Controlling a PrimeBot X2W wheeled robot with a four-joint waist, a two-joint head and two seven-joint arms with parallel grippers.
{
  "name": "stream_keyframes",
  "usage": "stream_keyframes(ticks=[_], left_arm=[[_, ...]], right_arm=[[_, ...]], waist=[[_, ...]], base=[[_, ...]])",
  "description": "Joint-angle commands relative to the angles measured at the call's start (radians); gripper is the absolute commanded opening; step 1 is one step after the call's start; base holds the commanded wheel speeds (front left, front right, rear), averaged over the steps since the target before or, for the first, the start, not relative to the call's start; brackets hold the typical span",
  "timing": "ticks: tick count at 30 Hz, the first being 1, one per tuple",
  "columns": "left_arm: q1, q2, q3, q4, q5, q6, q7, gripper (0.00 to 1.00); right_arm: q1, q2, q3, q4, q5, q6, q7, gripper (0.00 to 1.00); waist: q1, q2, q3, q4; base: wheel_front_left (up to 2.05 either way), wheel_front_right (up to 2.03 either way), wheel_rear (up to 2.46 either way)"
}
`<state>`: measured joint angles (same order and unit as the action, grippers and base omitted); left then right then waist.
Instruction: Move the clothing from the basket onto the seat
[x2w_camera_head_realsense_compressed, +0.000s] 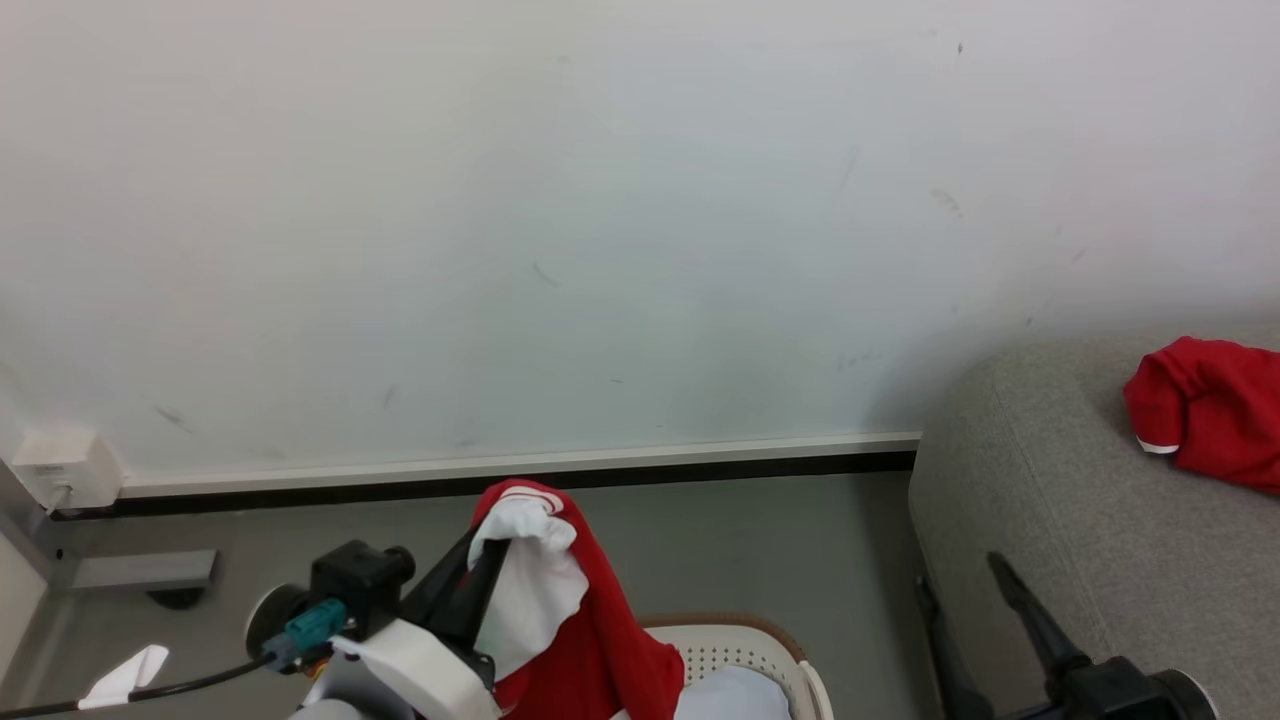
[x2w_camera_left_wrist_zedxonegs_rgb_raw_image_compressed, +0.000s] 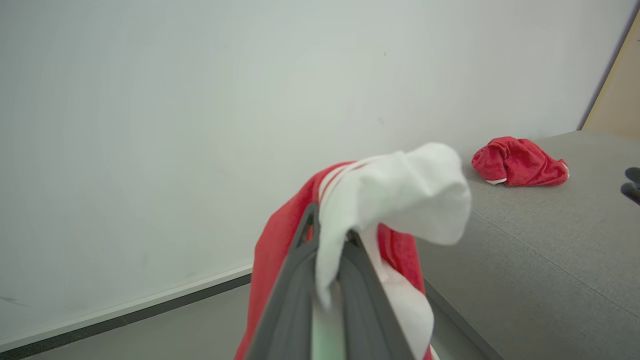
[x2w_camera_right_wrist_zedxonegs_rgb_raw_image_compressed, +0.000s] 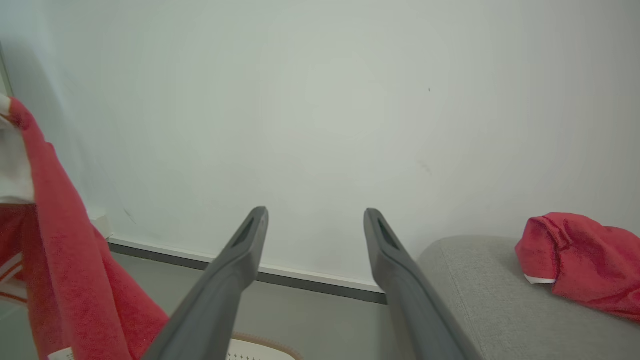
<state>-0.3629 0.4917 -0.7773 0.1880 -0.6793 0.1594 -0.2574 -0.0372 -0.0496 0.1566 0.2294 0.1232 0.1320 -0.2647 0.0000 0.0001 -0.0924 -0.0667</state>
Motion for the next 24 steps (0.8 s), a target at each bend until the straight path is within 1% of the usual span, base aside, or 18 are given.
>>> stream_keyframes(ticks=[1, 2, 3, 5, 8, 15, 19, 24], left_arm=[[0.007, 0.012, 0.001, -0.019, 0.02, 0.003, 0.004, 0.0], [0.004, 0.016, -0.001, -0.031, 0.024, 0.005, 0.008, 0.0], [0.004, 0.016, -0.001, -0.031, 0.024, 0.005, 0.008, 0.0], [-0.004, 0.019, -0.007, -0.059, 0.026, 0.005, 0.019, 0.0], [-0.019, 0.02, -0.017, -0.095, 0.028, 0.002, 0.035, 0.0], [-0.051, 0.005, -0.049, -0.144, 0.045, -0.015, 0.069, 0.0], [-0.066, -0.008, -0.077, -0.159, 0.058, -0.033, 0.083, 0.0], [-0.076, -0.032, -0.114, -0.184, 0.07, -0.049, 0.099, 0.0]], right_arm=[[-0.015, -0.002, 0.028, 0.002, 0.0, -0.003, 0.001, 1.0], [-0.028, -0.005, 0.056, 0.001, 0.001, -0.003, 0.001, 1.0], [-0.028, -0.005, 0.056, 0.001, 0.001, -0.003, 0.001, 1.0], [-0.053, -0.021, 0.118, 0.006, 0.018, -0.003, 0.001, 1.0], [-0.106, -0.056, 0.243, 0.017, 0.055, -0.003, 0.001, 1.0], [-0.287, -0.133, 0.559, 0.061, 0.198, -0.003, 0.022, 1.0], [-0.377, -0.149, 0.677, 0.099, 0.272, -0.003, 0.016, 1.0], [-0.449, -0.144, 0.78, 0.143, 0.356, -0.003, 0.008, 1.0]], waist=[[0.0, -0.0001, 0.001, 0.001], [0.0, -0.0001, 0.002, 0.001], [0.0, -0.0001, 0.002, 0.001], [0.0, -0.0001, 0.004, 0.004], [0.0, -0.0001, 0.006, 0.007], [0.0, -0.0001, 0.006, 0.014], [0.0, -0.0001, -0.001, 0.018], [0.0, -0.0001, -0.006, 0.027]], base=[[0.0, 0.0, 0.0], [0.0, 0.0, 0.0], [0.0, 0.0, 0.0], [0.0, 0.0, 0.0], [0.0, 0.0, 0.0], [0.0, 0.0, 0.0], [0.0, 0.0, 0.0], [0.0, 0.0, 0.0]])
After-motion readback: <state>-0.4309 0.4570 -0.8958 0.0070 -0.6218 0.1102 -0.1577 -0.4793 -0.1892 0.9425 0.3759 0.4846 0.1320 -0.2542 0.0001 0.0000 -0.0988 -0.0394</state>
